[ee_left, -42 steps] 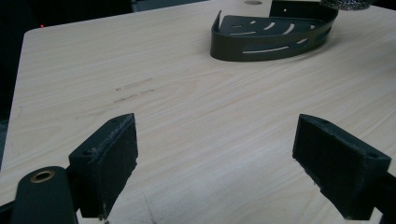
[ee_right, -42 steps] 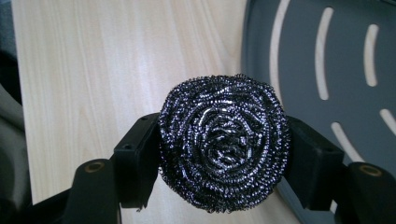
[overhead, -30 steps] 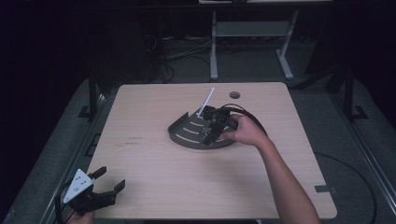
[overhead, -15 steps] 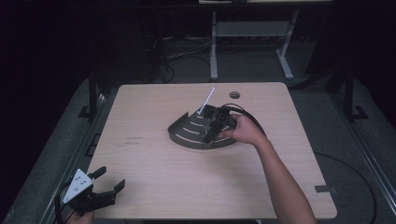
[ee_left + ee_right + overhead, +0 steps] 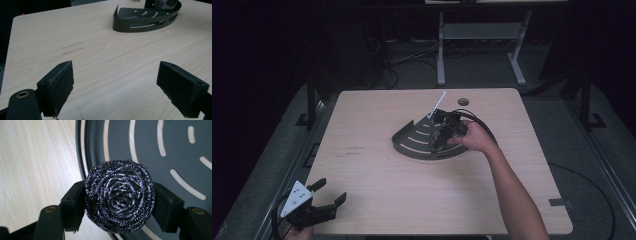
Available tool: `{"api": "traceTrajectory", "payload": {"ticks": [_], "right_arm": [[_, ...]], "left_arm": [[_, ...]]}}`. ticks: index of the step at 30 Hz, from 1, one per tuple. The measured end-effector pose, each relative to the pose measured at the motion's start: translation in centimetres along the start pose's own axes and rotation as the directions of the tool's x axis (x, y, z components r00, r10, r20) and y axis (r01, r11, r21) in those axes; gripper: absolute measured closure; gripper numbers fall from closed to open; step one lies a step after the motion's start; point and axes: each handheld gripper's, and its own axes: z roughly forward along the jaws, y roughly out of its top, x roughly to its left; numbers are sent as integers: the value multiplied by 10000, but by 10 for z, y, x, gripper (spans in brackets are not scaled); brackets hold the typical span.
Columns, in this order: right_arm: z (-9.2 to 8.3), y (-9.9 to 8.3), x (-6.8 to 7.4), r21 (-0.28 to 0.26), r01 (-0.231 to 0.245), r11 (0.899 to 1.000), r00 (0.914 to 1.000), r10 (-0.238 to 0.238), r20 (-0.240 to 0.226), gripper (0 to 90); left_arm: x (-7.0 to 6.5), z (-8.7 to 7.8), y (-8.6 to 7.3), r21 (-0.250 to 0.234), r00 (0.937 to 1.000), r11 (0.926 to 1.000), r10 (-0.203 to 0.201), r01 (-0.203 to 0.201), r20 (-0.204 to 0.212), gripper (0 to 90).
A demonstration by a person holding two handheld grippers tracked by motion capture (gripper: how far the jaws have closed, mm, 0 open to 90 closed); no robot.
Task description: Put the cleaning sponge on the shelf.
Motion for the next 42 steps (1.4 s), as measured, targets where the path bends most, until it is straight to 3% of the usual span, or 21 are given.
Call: {"api": "traceTrajectory", "payload": {"ticks": [9,19,34,42], "right_arm": [[8,2,-7,45,-96,9999,10000,96,2,335],[18,1,-18,58,-550,9985,9985,550,53,335],[31,1,-27,131,-858,9962,9956,853,375,334],[36,1,-30,218,-957,9952,9952,951,231,331]], "left_arm": [[0,1,0,26,10000,10000,17,-17,32,133],[0,1,0,38,10000,10000,48,-48,34,133],[0,1,0,-1,10000,10000,4,-4,27,133],[1,1,0,-10,10000,10000,-13,13,34,133]]}}
